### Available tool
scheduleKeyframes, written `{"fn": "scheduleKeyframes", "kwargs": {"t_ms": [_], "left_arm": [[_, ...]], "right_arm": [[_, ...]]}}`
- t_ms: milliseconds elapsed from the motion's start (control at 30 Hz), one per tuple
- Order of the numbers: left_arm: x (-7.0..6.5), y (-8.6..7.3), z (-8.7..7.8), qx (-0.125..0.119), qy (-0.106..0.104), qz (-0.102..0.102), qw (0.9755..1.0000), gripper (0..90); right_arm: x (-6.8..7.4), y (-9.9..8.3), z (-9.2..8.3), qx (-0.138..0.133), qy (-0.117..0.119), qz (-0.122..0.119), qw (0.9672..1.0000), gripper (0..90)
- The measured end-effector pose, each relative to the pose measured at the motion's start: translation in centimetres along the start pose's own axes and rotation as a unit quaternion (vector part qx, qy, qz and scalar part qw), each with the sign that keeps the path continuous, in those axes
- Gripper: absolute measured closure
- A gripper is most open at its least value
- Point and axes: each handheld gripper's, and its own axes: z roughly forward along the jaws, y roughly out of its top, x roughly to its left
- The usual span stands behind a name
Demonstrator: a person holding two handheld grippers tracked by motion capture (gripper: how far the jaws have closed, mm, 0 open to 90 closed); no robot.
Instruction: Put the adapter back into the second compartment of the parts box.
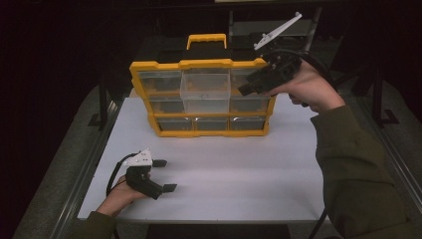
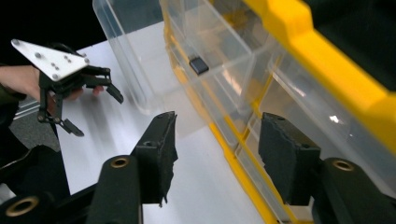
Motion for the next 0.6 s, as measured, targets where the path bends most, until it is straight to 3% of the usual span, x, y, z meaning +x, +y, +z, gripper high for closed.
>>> {"fn": "scheduleKeyframes", "kwargs": {"t_ms": [300,600], "left_arm": [[0.0,0.0,0.0,0.001,-0.001,0.0,1.0,0.0],[0.0,-0.1,0.0,0.0,-0.001,-0.002,1.0,0.0]], "right_arm": [[-0.3,-4.1,1.9,-0.004,-0.015,0.008,0.9999,33.1],[0.1,-7.1,3.6,-0.011,-0.023,0.016,0.9996,26.4]]}}
